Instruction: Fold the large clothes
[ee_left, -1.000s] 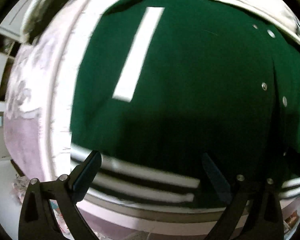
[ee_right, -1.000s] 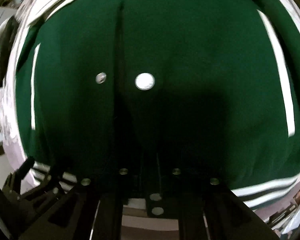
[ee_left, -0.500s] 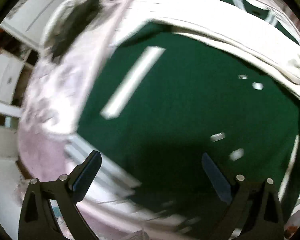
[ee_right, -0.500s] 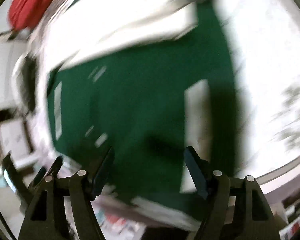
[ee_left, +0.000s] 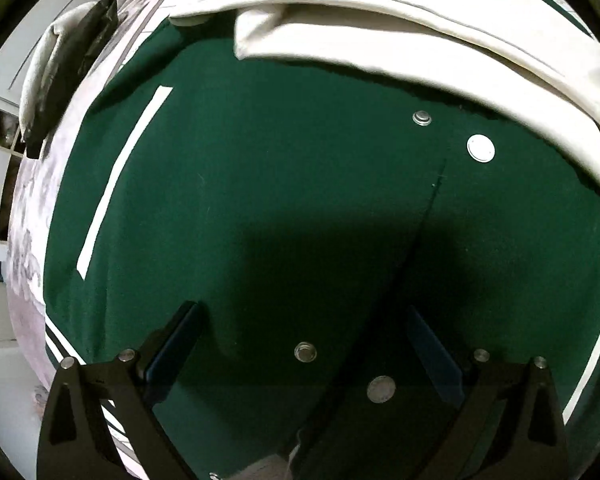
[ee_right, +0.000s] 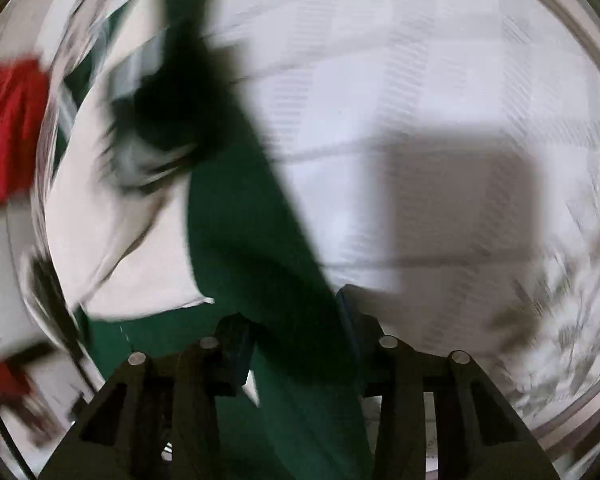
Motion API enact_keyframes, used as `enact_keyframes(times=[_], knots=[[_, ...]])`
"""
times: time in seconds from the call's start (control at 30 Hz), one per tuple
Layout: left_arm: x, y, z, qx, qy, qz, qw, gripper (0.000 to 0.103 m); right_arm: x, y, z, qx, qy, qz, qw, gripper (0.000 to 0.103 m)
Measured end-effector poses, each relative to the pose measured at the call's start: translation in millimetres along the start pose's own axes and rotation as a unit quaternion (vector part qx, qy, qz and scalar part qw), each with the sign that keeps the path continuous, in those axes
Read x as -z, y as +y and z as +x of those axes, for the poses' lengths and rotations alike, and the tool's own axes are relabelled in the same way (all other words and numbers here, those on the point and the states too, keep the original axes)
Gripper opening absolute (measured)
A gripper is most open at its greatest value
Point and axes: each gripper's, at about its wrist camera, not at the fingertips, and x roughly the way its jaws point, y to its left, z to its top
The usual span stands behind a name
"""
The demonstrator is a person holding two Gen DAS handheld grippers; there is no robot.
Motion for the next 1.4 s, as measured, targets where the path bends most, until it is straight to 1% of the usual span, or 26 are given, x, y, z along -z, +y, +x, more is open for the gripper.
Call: enact_keyframes(times=[0.07,0.1,0.13,0.2,0.27,0.3,0.33,0.4,0.43,0.47,0.53,0.6,0.7,0.8,0.83,0.87,0.9,0.93,1.0,1.07,1.13,1.2,1.23,1.3,1.37,1.4], knots=[[-0.6,-3.6,-2.6,-0.004,0.002,0.006,1.0,0.103,-1.5,-34.3,-3.8,-0.046,0.004,0.057,0.997,0.028],[-0.7,-3.7,-2.6,-0.004,0.002,0.007,1.0,0.103,2.1,-36.1,-6.1,-0.044,0.008,0.059,0.997,0.029],[-0.7,-3.8,-2.9,-0.004,0.003,0.008,1.0,0.103,-1.1,-33.3,-11.4,-0.028,0.009,0.049,0.998,0.035],[-1.0,-6.2,-4.0,-0.002,0.003,0.009,1.0,0.103,-1.4,-11.3,-26.9,0.035,0.001,-0.008,0.999,0.043],[-0.3,-5.9,-3.8,-0.002,0.003,0.008,1.0,0.103,2.9,18.6,-36.7,0.059,-0.024,-0.092,0.994,0.05],[0.0,-6.4,-3.8,-0.003,0.003,0.008,1.0,0.103,3.6,25.9,-37.9,0.063,-0.028,-0.119,0.991,0.063],[0.4,-7.3,-3.8,-0.005,0.001,0.009,0.9999,0.103,2.4,33.0,-35.4,0.072,-0.026,-0.147,0.986,0.069],[0.9,-6.2,-3.0,-0.01,-0.003,0.012,0.9999,0.103,-2.5,39.3,-21.3,0.099,-0.009,-0.18,0.979,0.065],[-0.5,1.1,-1.5,-0.009,-0.003,0.012,0.9999,0.103,-6.9,37.3,-16.6,0.119,-0.011,-0.183,0.976,0.045],[0.1,3.1,-0.4,-0.004,-0.003,0.009,1.0,0.103,-12.0,25.0,-18.1,0.138,-0.026,-0.17,0.975,0.041],[1.3,-2.7,-6.0,0.006,0.002,0.001,1.0,0.103,-18.1,4.2,-29.3,0.101,-0.034,-0.117,0.987,0.041],[-0.2,-4.7,-8.3,0.008,0.004,0.001,1.0,0.103,-16.9,-8.2,-40.7,0.106,-0.044,-0.092,0.989,0.042],[-0.6,-3.9,-9.2,0.008,0.004,0.004,1.0,0.103,-16.0,-11.7,-49.5,0.117,-0.034,-0.067,0.99,0.047],[0.1,-2.1,-9.7,0.014,0.006,-0.001,0.9999,0.103,-1.8,15.9,-54.9,0.103,-0.052,-0.102,0.988,0.049],[-1.2,1.6,-9.4,0.015,0.008,-0.002,0.9998,0.103,-4.4,13.1,-54.7,0.131,-0.053,-0.112,0.984,0.052],[-1.4,5.2,-12.7,0.015,0.011,-0.006,0.9998,0.103,-9.1,3.0,-49.1,0.161,-0.039,-0.097,0.981,0.056],[-1.7,8.0,-16.7,0.009,0.008,-0.009,0.9999,0.103,-15.1,-13.2,-44.4,0.153,-0.015,-0.059,0.986,0.058],[0.7,6.5,-25.7,-0.004,0.0,-0.012,0.9999,0.103,-18.3,-18.1,-48.1,0.143,-0.013,-0.04,0.989,0.058],[-0.6,22.6,-41.7,-0.036,-0.026,-0.026,0.9987,0.103,-21.2,-0.2,-66.1,0.186,-0.022,-0.087,0.978,0.058],[-4.2,45.6,-53.9,-0.068,-0.049,-0.051,0.9951,0.103,-1.9,35.5,-82.2,0.225,-0.056,-0.171,0.958,0.059],[-9.4,63.3,-54.7,-0.083,-0.053,-0.068,0.9928,0.103,23.1,84.2,-80.2,0.233,-0.068,-0.258,0.935,0.059],[-21.2,83.2,-43.5,-0.105,-0.047,-0.073,0.9906,0.103,44.4,120.8,-73.0,0.217,-0.063,-0.315,0.922,0.059],[-20.8,85.4,-37.3,-0.115,-0.039,-0.075,0.9898,0.103,50.2,135.9,-67.0,0.192,-0.054,-0.326,0.924,0.059],[-26.8,100.0,-18.8,-0.13,-0.028,-0.081,0.9878,0.103,62.9,182.6,-34.1,0.109,-0.016,-0.329,0.938,0.059],[-26.3,112.9,-1.3,-0.125,-0.013,-0.087,0.9882,0.103,67.9,221.7,-8.3,0.042,0.004,-0.324,0.945,0.059],[-24.2,120.3,2.9,-0.116,-0.008,-0.093,0.9888,0.103,68.3,238.6,7.8,0.021,0.012,-0.329,0.944,0.059]])
